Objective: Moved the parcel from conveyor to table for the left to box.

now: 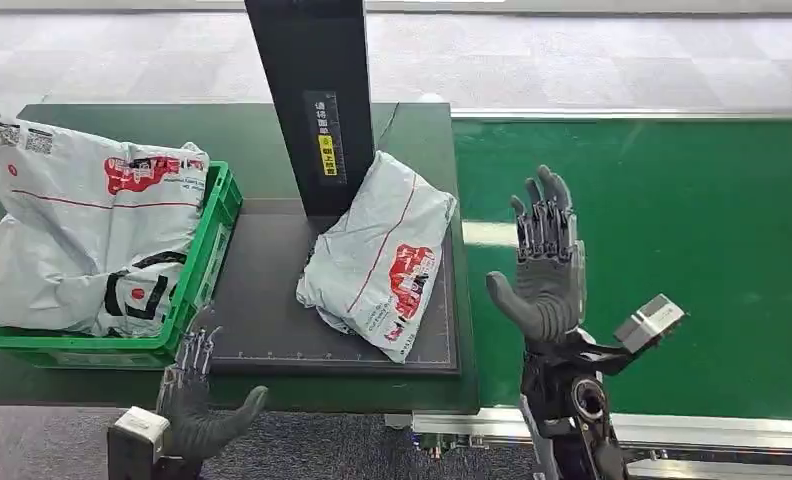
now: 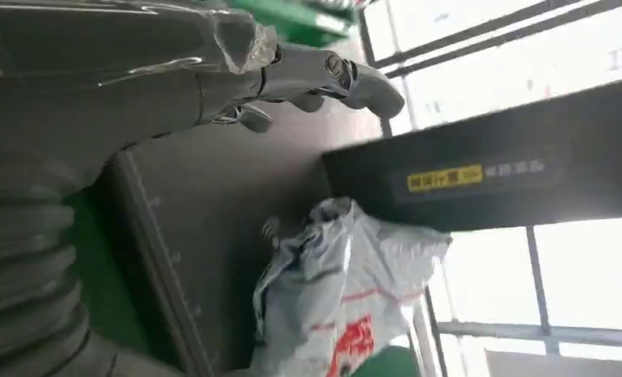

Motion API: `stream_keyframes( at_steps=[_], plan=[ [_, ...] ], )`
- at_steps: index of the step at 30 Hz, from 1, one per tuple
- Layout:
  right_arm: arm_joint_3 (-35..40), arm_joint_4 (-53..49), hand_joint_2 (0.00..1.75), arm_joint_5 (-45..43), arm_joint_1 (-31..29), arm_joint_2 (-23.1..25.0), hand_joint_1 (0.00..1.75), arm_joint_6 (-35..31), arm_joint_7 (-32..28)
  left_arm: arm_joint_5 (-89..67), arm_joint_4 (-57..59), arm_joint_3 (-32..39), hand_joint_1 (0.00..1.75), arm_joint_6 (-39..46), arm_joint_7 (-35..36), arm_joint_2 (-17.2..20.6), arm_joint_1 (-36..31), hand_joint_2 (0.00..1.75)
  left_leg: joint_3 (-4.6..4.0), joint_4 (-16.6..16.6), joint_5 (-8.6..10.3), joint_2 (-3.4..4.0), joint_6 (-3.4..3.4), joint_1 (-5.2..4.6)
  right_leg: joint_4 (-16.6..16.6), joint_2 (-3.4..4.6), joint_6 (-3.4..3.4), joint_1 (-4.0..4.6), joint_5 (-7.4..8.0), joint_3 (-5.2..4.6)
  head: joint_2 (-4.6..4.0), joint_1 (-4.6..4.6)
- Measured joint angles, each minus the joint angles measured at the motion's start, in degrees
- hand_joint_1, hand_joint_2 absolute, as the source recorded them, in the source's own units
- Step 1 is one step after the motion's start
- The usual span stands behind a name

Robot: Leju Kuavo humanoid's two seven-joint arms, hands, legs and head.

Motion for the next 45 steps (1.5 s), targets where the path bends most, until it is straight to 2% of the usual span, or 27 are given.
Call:
stream_keyframes(
  at_steps=[6, 12, 19, 25, 30, 34, 35, 36, 38, 45],
  plan=[
    [-1.4, 0.8, 1.75, 0.1, 5.2, 1.8, 0.00, -2.7, 0.4, -9.7, -1.8, -1.5, 0.00, 3.3, 3.1, 0.1, -3.7, 1.75, 0.09, 0.0, 0.03, -0.01, 0.01, -0.01, 0.0, -0.01, 0.01, -0.01, 0.03, 0.08, 0.00, 0.00],
    [-3.3, 0.9, 1.75, 0.6, 6.7, 3.4, 0.00, -2.6, 1.3, -14.3, 4.5, -4.8, 0.00, 4.1, 6.3, 1.6, -13.0, 1.75, 0.15, 0.0, 0.06, 0.01, 0.01, -0.01, 0.0, 0.01, 0.00, -0.01, 0.06, 0.11, 0.00, 0.00],
    [-4.0, 2.3, 1.75, 1.4, 5.8, 4.7, 0.00, -1.7, 1.9, -16.6, 25.7, -11.6, 0.00, 2.4, 8.6, 2.1, -28.3, 1.75, 0.18, 0.0, 0.09, -0.01, 0.03, -0.02, 0.0, -0.01, 0.01, -0.02, 0.08, 0.18, 0.00, 0.04],
    [-4.4, 2.7, 1.75, 0.6, 5.5, 4.7, 0.00, -1.7, 2.1, -15.4, 45.3, -14.7, 0.00, 1.9, 10.2, 2.1, -39.3, 1.75, 0.17, 0.0, 0.09, 0.00, 0.04, -0.02, 0.0, 0.00, 0.02, -0.02, 0.09, 0.17, 0.00, 0.02],
    [-5.0, 2.7, 1.75, -0.5, 4.4, 4.8, 0.00, -1.7, 3.0, -15.5, 58.2, -16.0, 0.00, 0.3, 12.4, 2.1, -45.4, 1.75, 0.17, 0.0, 0.09, 0.01, 0.03, -0.02, 0.0, 0.02, 0.01, -0.02, 0.09, 0.16, 0.00, 0.02],
    [-5.5, 2.7, 1.75, -1.0, 4.4, 4.8, 0.00, -1.7, 3.1, -16.7, 64.4, -16.6, 0.00, 0.4, 12.7, 2.1, -48.2, 1.75, 0.26, 0.0, 0.09, 0.00, 0.04, -0.02, 0.0, 0.00, 0.01, -0.02, 0.08, 0.31, 0.00, 0.02],
    [-5.7, 2.7, 1.75, -1.1, 4.4, 4.8, 0.00, -1.7, 3.1, -17.0, 65.5, -16.8, 1.48, 0.5, 12.8, 2.1, -48.8, 1.75, 0.32, 0.0, 0.08, 0.00, 0.04, -0.02, 0.0, 0.00, 0.01, -0.02, 0.07, 0.38, 0.00, 0.04],
    [-5.8, 2.7, 1.75, -1.2, 4.4, 4.8, 0.00, -1.7, 3.1, -17.3, 66.5, -17.1, 1.69, 0.5, 12.8, 2.1, -49.3, 1.75, 0.38, 0.0, 0.07, 0.00, 0.03, -0.02, 0.0, 0.00, 0.01, -0.02, 0.07, 0.47, 0.00, 0.02],
    [-6.0, 2.7, 1.75, -1.3, 4.4, 4.8, 0.00, -1.8, 3.2, -18.0, 67.9, -17.3, 1.75, 0.3, 12.8, 2.1, -50.1, 1.75, 0.51, 0.0, 0.05, 0.00, 0.04, -0.02, 0.0, 0.00, 0.00, -0.02, 0.05, 0.64, 0.00, 0.02],
    [-6.5, 2.7, 1.75, -1.4, 4.5, 4.8, 0.00, -1.8, 3.2, -18.4, 70.4, -17.9, 1.75, 0.2, 12.3, 2.8, -52.1, 1.75, 0.94, 0.0, 0.08, 0.00, 0.03, -0.01, 0.0, 0.00, -0.01, -0.02, 0.06, 1.07, 0.00, 0.02]
  ],
)
